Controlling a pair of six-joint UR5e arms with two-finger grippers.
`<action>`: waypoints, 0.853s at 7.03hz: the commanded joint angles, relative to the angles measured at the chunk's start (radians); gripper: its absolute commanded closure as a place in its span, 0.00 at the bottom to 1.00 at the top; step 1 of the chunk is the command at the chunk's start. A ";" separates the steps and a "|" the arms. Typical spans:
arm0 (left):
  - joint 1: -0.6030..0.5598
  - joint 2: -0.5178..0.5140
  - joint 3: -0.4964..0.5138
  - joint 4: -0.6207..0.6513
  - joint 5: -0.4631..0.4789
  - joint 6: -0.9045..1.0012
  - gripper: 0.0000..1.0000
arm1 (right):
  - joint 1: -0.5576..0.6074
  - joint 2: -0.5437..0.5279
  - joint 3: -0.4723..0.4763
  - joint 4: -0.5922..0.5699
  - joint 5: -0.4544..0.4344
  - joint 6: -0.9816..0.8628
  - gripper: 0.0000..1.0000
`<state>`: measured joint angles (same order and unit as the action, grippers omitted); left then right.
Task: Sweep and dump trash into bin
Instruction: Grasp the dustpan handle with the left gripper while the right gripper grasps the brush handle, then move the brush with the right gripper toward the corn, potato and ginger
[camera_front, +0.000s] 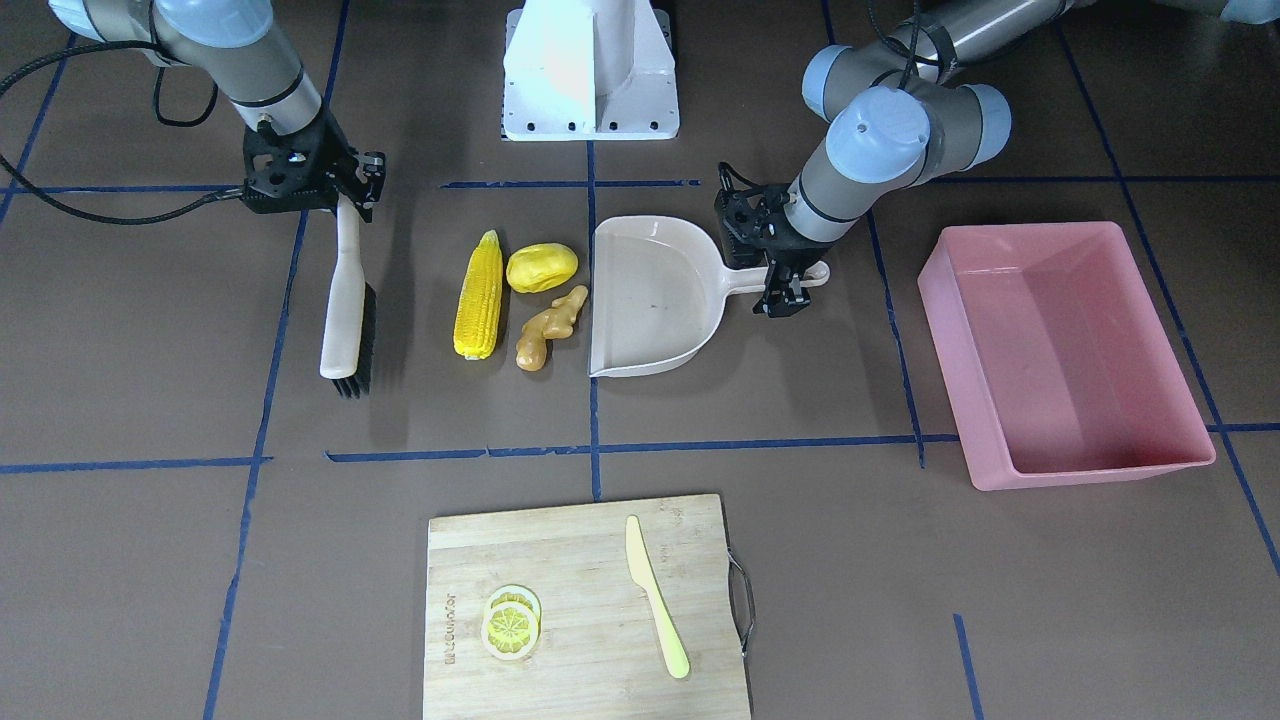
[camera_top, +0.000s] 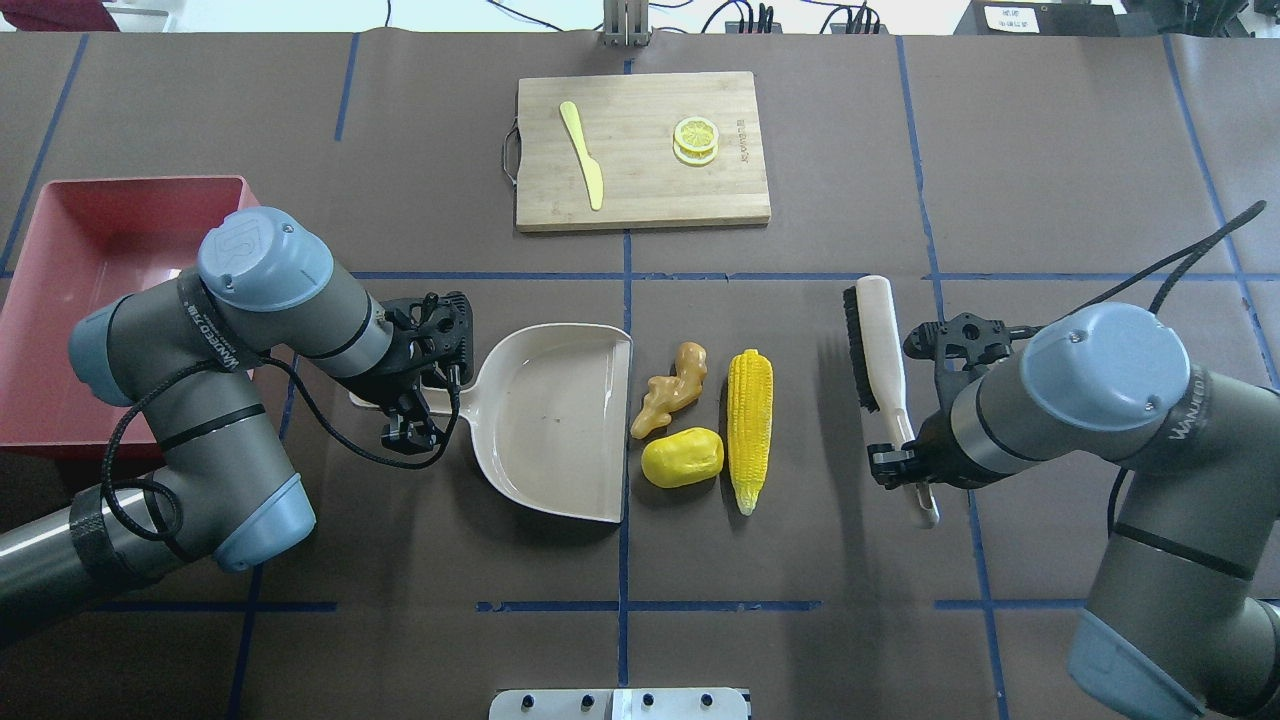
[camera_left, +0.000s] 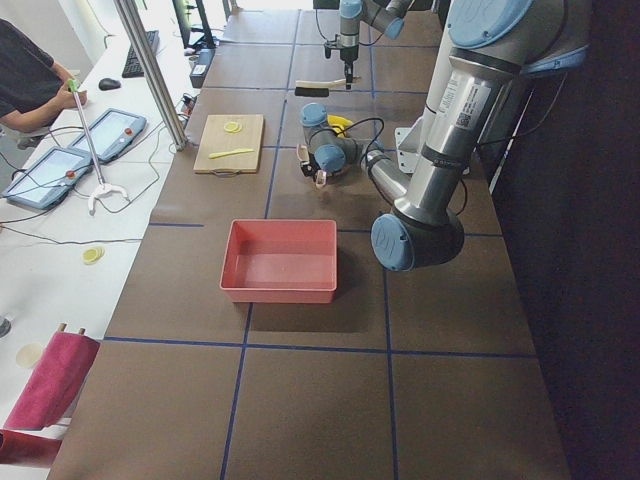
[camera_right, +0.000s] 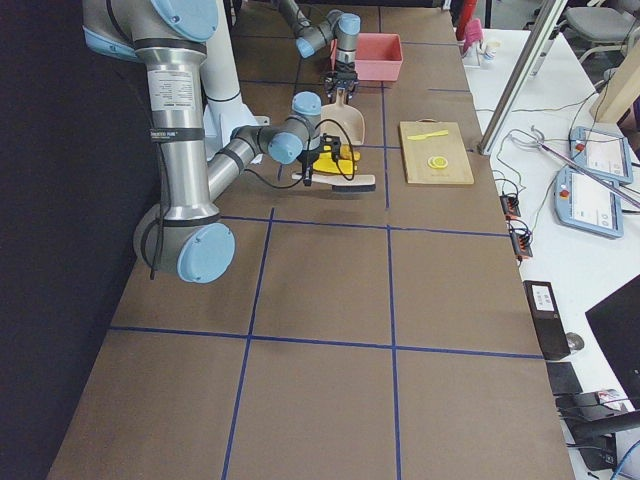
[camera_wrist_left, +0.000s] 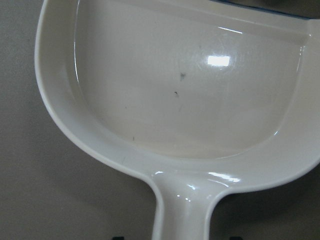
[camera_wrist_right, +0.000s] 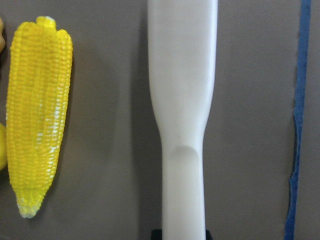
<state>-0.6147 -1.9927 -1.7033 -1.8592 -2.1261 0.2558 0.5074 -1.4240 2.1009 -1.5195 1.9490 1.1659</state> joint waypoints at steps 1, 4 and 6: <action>0.000 0.003 -0.002 0.000 0.002 -0.006 0.42 | -0.041 0.042 -0.007 -0.045 -0.018 0.073 1.00; -0.002 0.008 -0.019 0.002 0.041 -0.009 0.66 | -0.113 0.057 0.001 -0.051 -0.024 0.191 1.00; -0.007 0.008 -0.030 0.003 0.043 -0.009 0.76 | -0.145 0.056 0.001 -0.053 -0.027 0.222 1.00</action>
<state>-0.6186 -1.9855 -1.7261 -1.8573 -2.0863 0.2471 0.3844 -1.3678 2.1018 -1.5716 1.9247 1.3623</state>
